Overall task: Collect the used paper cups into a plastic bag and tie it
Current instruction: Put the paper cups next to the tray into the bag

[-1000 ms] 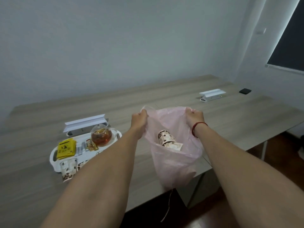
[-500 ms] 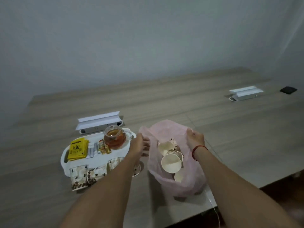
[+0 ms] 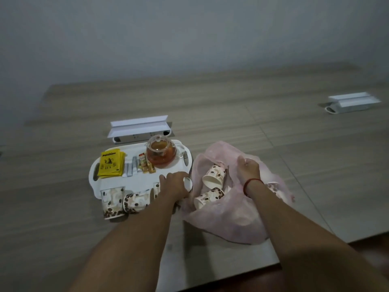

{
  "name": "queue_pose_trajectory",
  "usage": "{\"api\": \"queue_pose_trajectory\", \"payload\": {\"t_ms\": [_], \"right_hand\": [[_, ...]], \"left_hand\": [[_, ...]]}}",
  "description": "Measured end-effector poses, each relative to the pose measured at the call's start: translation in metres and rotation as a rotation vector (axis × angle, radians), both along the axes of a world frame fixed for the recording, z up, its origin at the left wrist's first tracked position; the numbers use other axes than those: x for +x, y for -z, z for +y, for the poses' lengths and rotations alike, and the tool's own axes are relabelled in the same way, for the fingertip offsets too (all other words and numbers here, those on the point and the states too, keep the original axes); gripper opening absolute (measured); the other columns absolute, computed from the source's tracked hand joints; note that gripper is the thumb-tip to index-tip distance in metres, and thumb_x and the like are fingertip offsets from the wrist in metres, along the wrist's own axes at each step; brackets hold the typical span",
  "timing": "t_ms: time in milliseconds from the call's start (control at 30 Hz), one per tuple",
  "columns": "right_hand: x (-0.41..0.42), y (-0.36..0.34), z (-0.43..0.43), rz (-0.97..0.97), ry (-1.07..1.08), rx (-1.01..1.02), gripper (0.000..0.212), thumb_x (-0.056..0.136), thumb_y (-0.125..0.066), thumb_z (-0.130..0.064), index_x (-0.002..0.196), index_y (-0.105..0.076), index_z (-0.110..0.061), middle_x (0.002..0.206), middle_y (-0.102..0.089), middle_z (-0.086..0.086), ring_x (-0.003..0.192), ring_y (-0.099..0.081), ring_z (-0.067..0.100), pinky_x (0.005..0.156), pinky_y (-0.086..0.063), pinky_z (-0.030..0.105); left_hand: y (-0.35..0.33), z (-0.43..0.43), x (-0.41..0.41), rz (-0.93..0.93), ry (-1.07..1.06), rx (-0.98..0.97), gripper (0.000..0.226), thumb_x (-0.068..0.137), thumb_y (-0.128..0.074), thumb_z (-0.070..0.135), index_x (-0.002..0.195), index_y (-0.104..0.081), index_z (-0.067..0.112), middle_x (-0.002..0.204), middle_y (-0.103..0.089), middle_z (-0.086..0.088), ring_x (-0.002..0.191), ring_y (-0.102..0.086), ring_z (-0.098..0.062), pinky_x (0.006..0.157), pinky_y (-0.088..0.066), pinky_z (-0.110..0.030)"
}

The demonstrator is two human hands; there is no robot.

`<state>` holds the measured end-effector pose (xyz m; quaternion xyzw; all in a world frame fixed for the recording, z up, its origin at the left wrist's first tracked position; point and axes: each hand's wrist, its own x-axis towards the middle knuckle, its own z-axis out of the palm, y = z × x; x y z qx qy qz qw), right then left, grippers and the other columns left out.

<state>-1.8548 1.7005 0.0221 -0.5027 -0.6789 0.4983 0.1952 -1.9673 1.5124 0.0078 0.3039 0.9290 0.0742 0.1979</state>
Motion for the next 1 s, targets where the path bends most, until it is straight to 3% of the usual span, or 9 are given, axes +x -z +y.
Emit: {"api": "queue_pose_trajectory", "payload": {"t_ms": [233,333,467,500,600,667,767,867,1000], "right_hand": [[0.011,-0.016,-0.005,0.007,-0.008,-0.018,0.042,0.095,-0.041,-0.03,0.056,-0.037,-0.015,0.06,-0.04,0.005,0.069,-0.043,0.023,0.065,-0.034,0.033],[0.018,-0.037,-0.006,0.056,-0.012,-0.008,0.037,0.096,-0.041,-0.027,0.066,-0.046,-0.007,0.066,-0.044,0.009,0.067,-0.042,0.022,0.066,-0.034,0.031],[0.024,-0.061,-0.01,0.11,-0.01,0.031,0.043,0.096,-0.042,-0.025,0.055,-0.037,-0.013,0.059,-0.037,0.003,0.071,-0.039,0.021,0.067,-0.032,0.032],[0.027,-0.065,-0.011,0.116,-0.013,0.043,0.044,0.096,-0.042,-0.024,0.053,-0.034,-0.015,0.057,-0.035,0.001,0.07,-0.038,0.021,0.066,-0.032,0.032],[0.033,-0.072,-0.017,0.136,-0.015,0.054,0.045,0.095,-0.042,-0.024,0.052,-0.032,-0.015,0.056,-0.034,0.001,0.07,-0.038,0.021,0.065,-0.032,0.033],[0.039,-0.074,-0.021,0.145,-0.025,0.05,0.045,0.095,-0.042,-0.025,0.052,-0.035,-0.016,0.055,-0.037,0.0,0.069,-0.042,0.021,0.066,-0.033,0.031],[0.049,-0.08,-0.028,0.158,-0.042,0.076,0.046,0.096,-0.042,-0.024,0.052,-0.035,-0.017,0.054,-0.036,-0.002,0.064,-0.041,0.021,0.067,-0.034,0.029],[0.056,-0.083,-0.034,0.156,-0.069,0.094,0.044,0.096,-0.042,-0.024,0.054,-0.033,-0.016,0.055,-0.034,-0.002,0.058,-0.037,0.02,0.06,-0.033,0.028],[0.058,-0.074,-0.041,0.134,-0.096,0.091,0.043,0.096,-0.042,-0.024,0.055,-0.03,-0.017,0.055,-0.032,-0.002,0.052,-0.031,0.016,0.051,-0.028,0.029]], "left_hand": [[-0.013,0.003,0.009,0.001,-0.1,0.184,0.063,0.072,-0.07,0.043,0.13,-0.053,0.025,0.129,-0.061,-0.001,0.123,-0.053,-0.024,0.101,-0.035,-0.039],[-0.035,0.007,0.01,0.114,-0.143,0.358,0.065,0.069,-0.067,0.053,0.124,-0.057,0.02,0.119,-0.065,-0.005,0.109,-0.061,-0.027,0.092,-0.05,-0.04],[-0.062,0.018,0.022,0.259,-0.236,0.555,0.063,0.07,-0.061,0.053,0.119,-0.056,0.013,0.115,-0.06,-0.007,0.107,-0.056,-0.026,0.089,-0.048,-0.036],[-0.066,0.019,0.029,0.214,-0.26,0.621,0.06,0.072,-0.063,0.049,0.119,-0.054,0.012,0.117,-0.057,-0.007,0.109,-0.055,-0.025,0.09,-0.046,-0.035],[-0.067,0.023,0.053,-0.219,-0.396,0.841,0.051,0.074,-0.071,0.037,0.115,-0.05,0.014,0.117,-0.056,-0.007,0.108,-0.057,-0.024,0.094,-0.05,-0.04],[-0.061,0.026,0.071,-0.395,-0.467,0.831,0.042,0.075,-0.074,0.034,0.107,-0.051,0.018,0.111,-0.059,-0.006,0.103,-0.061,-0.025,0.09,-0.055,-0.044],[-0.054,0.033,0.09,-0.539,-0.538,0.795,0.039,0.076,-0.074,0.037,0.101,-0.053,0.015,0.099,-0.059,-0.005,0.091,-0.062,-0.023,0.07,-0.056,-0.032],[-0.051,0.038,0.098,-0.688,-0.508,0.717,0.039,0.087,-0.056,0.044,0.097,-0.067,0.008,0.098,-0.066,-0.01,0.092,-0.062,-0.026,0.081,-0.049,-0.032],[-0.049,0.025,0.1,-0.561,-0.545,0.724,0.034,0.093,-0.045,0.02,0.092,-0.07,-0.002,0.093,-0.067,-0.015,0.085,-0.06,-0.025,0.071,-0.045,-0.028]]}}
